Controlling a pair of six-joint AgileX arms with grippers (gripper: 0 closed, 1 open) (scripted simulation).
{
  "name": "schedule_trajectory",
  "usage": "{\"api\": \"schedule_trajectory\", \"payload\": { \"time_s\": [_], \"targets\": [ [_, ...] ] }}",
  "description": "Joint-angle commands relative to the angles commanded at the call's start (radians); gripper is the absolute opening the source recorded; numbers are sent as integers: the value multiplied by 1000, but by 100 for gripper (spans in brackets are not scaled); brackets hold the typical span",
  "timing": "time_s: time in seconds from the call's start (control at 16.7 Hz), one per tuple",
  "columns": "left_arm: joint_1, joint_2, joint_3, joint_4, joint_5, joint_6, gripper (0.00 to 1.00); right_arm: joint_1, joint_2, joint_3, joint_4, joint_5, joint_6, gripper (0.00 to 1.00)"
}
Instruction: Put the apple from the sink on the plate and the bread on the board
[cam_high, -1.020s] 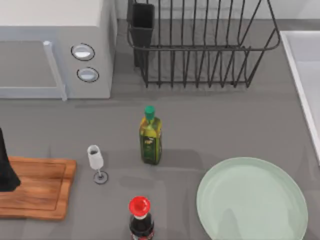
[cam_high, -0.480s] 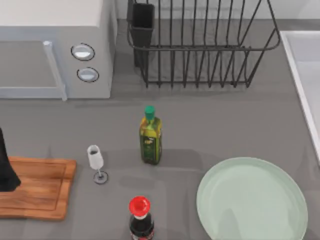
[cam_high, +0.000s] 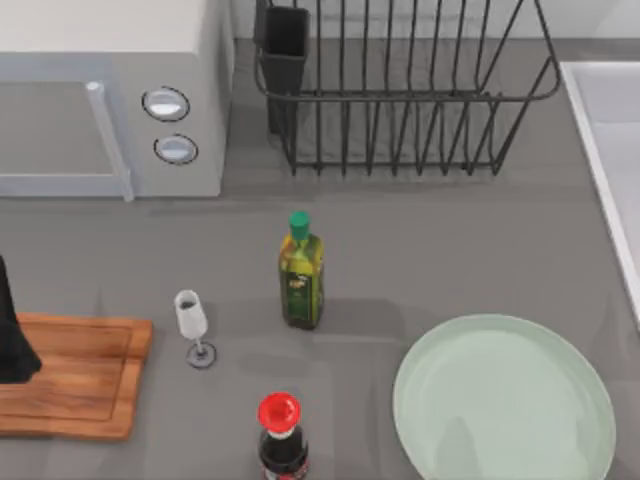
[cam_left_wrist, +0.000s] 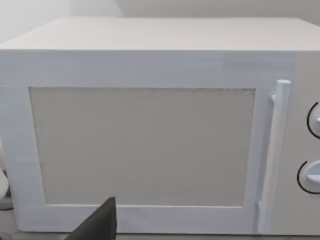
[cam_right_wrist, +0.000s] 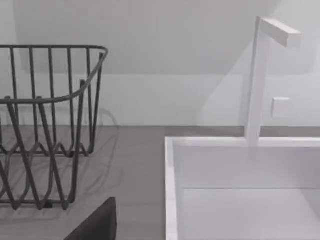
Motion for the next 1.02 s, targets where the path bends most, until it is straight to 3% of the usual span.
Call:
{"api": "schedule_trajectory", "payload": {
  "time_s": [0.42,1.02],
  "targets": [
    [0,0,0,0,0,0,100,-42,366,319,-212,0,-38,100],
    [0,0,0,0,0,0,100,-143,1434,1102,-728,2,-131,100]
  ]
}}
